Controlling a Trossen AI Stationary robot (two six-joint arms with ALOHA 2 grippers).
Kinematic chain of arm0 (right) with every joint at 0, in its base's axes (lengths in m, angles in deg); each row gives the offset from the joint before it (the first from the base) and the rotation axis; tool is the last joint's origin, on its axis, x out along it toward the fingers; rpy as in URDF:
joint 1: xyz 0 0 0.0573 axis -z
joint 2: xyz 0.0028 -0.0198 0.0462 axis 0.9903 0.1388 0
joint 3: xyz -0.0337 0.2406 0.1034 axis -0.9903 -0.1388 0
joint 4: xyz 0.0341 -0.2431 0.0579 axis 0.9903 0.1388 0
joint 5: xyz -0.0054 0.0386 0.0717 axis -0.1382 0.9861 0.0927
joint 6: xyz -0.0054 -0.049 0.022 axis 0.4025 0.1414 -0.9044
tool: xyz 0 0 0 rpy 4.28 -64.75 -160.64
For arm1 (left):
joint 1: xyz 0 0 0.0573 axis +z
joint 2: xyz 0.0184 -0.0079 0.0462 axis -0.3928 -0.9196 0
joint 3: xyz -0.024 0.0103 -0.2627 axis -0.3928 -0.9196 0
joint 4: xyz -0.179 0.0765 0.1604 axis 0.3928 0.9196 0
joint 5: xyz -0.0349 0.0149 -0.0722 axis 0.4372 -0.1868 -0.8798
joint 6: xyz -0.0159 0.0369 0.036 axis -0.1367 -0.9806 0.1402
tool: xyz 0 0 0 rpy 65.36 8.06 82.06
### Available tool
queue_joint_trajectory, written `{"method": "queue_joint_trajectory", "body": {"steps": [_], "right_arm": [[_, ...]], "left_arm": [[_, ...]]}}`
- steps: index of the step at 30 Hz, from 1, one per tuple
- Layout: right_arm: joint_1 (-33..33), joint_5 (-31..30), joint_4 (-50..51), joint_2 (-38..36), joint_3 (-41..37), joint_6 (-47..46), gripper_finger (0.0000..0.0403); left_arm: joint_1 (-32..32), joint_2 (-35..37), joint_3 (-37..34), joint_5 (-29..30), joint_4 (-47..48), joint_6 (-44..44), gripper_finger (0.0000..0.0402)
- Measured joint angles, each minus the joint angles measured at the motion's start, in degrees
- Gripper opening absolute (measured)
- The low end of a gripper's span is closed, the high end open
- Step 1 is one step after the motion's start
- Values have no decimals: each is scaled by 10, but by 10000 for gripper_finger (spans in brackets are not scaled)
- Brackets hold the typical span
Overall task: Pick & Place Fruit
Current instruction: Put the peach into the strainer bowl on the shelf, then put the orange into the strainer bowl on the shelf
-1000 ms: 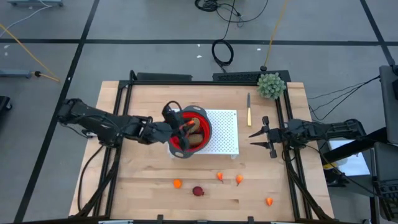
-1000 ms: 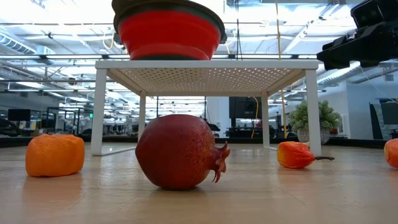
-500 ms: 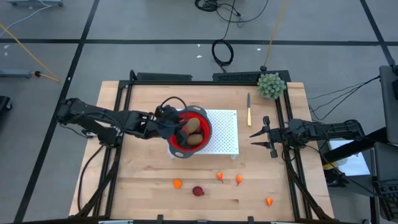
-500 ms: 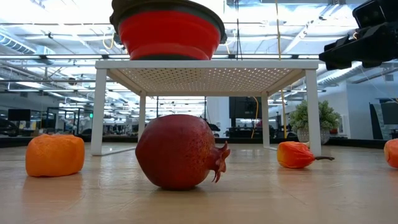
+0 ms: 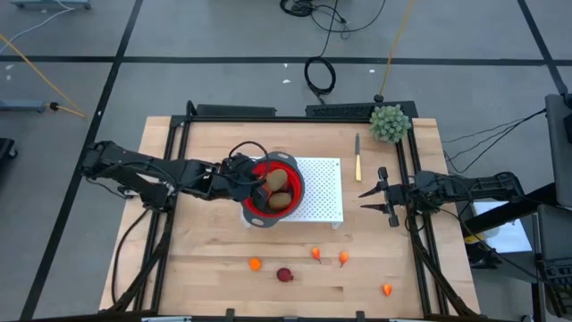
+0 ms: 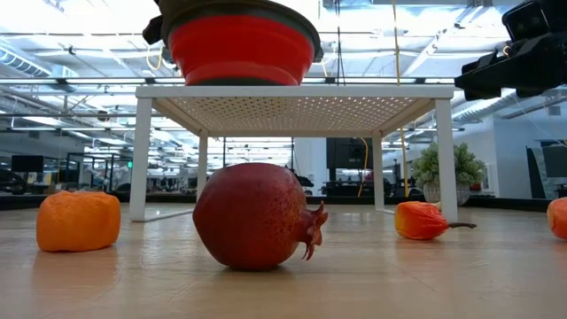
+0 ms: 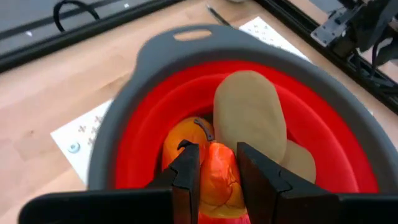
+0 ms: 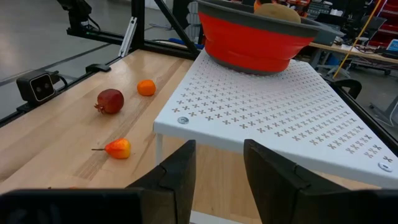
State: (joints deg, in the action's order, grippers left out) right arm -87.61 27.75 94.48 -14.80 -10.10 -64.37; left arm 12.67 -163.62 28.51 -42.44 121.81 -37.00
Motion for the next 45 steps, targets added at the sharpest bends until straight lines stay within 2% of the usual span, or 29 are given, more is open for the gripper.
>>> {"method": "queue_joint_trajectory", "body": {"steps": [4, 20, 35, 45], "right_arm": [[0, 0, 0, 0, 0, 0, 130], [0, 0, 0, 0, 0, 0, 130], [0, 0, 0, 0, 0, -5, 130], [0, 0, 0, 0, 0, -6, 130]], "left_arm": [[-2, -2, 0, -21, 3, 0, 81], [-2, -2, 0, -39, 4, -34, 85], [0, 2, 0, -39, 2, -37, 177], [-9, 74, -1, -39, -14, -41, 160]]}}
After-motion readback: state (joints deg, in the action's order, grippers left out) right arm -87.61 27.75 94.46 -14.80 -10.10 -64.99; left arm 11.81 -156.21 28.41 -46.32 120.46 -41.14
